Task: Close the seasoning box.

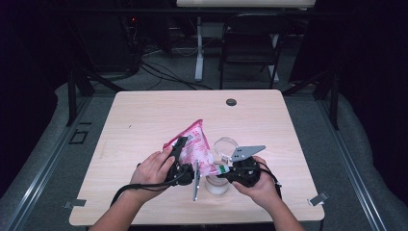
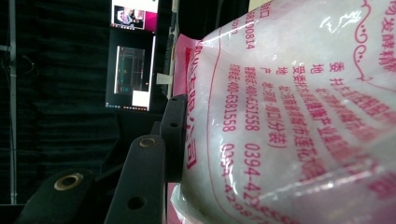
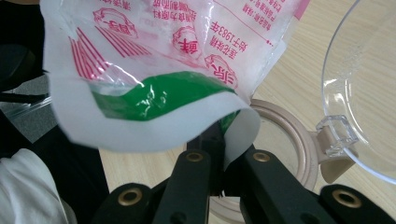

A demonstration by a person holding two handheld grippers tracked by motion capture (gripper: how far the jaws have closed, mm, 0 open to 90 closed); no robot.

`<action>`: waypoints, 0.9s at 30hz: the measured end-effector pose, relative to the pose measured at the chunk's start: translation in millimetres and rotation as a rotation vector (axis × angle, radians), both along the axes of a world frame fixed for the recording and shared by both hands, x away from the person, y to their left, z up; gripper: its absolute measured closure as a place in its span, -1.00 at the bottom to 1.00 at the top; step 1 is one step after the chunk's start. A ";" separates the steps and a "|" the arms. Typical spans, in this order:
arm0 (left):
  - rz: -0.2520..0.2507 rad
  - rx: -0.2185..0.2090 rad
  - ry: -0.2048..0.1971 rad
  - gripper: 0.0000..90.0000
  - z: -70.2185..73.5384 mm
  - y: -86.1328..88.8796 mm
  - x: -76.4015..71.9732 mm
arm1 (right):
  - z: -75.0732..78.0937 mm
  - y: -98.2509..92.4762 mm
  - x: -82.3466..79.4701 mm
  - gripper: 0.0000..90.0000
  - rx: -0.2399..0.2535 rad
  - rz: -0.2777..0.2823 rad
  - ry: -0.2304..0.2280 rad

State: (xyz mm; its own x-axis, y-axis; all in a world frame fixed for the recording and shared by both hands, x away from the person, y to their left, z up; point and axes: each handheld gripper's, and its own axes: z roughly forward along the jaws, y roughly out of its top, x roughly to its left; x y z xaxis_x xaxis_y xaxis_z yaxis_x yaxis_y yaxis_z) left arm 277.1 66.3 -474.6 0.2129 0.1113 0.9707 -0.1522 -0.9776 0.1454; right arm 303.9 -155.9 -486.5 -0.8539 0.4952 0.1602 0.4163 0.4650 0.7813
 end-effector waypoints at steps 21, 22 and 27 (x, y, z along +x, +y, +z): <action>-0.002 -0.005 -0.005 0.47 -0.5 0.3 -0.4 | -0.6 0.3 0.5 1.00 -0.006 0.003 -0.001; -0.002 -0.006 -0.004 0.47 -0.6 0.3 -0.4 | -0.6 0.3 0.5 1.00 -0.006 0.003 -0.001; -0.001 -0.007 -0.002 0.48 -0.7 0.4 -0.4 | -0.7 0.4 0.4 1.00 -0.006 0.001 -0.002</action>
State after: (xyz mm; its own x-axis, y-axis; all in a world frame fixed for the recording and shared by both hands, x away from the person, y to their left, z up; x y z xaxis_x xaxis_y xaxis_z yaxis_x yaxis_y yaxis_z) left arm 276.6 66.7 -475.3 0.2109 0.1175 0.9704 -0.1537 -0.9764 0.1516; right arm 304.4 -155.5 -487.2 -0.8544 0.4957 0.1555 0.4145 0.4700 0.7793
